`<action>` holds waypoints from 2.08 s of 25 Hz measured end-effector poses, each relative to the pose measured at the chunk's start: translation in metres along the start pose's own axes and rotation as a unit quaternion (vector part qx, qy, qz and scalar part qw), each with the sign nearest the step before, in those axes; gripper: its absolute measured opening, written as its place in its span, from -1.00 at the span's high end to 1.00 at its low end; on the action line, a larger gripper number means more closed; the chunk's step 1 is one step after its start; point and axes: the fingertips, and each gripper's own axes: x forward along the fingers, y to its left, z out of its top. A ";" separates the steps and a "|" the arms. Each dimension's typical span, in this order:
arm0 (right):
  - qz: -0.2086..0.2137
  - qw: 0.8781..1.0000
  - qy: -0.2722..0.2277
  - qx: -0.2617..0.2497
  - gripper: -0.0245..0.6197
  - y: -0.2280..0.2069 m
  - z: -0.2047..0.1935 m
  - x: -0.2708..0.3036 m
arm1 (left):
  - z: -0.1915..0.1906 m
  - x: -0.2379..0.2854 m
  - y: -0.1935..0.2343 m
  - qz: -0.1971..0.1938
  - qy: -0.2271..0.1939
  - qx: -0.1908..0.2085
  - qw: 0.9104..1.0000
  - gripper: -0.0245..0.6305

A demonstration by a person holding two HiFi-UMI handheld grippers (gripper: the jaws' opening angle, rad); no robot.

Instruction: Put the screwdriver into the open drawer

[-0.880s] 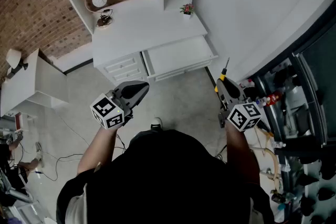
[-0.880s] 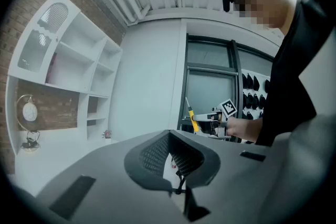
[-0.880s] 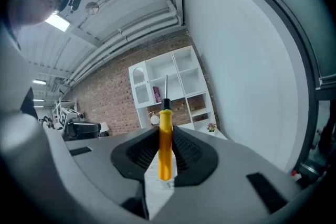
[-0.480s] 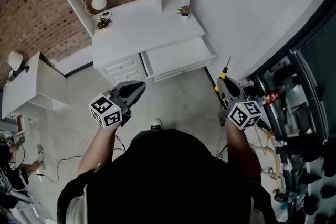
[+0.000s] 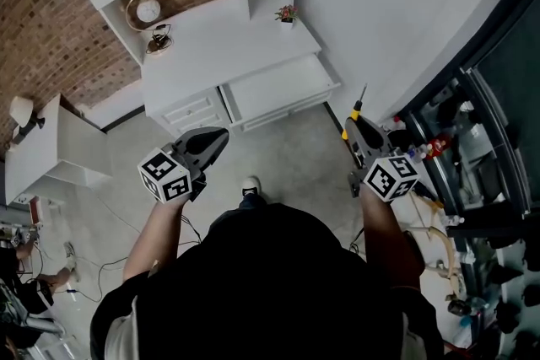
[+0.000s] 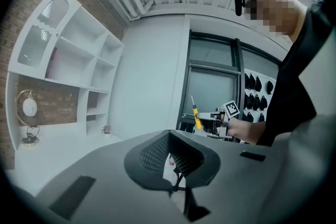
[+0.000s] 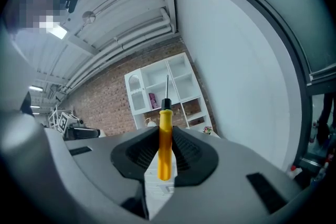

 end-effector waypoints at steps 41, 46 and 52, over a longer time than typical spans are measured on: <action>-0.054 0.998 0.007 0.011 0.66 -0.049 0.014 0.198 | 0.032 0.084 0.225 -0.042 0.009 -0.013 0.999 0.88; -0.059 0.998 0.004 0.009 0.66 -0.049 0.018 0.217 | 0.039 0.086 0.248 -0.045 0.004 -0.010 0.999 0.88; -0.065 0.998 0.006 0.003 0.66 -0.046 0.022 0.238 | 0.041 0.084 0.273 -0.047 0.001 -0.013 0.999 0.88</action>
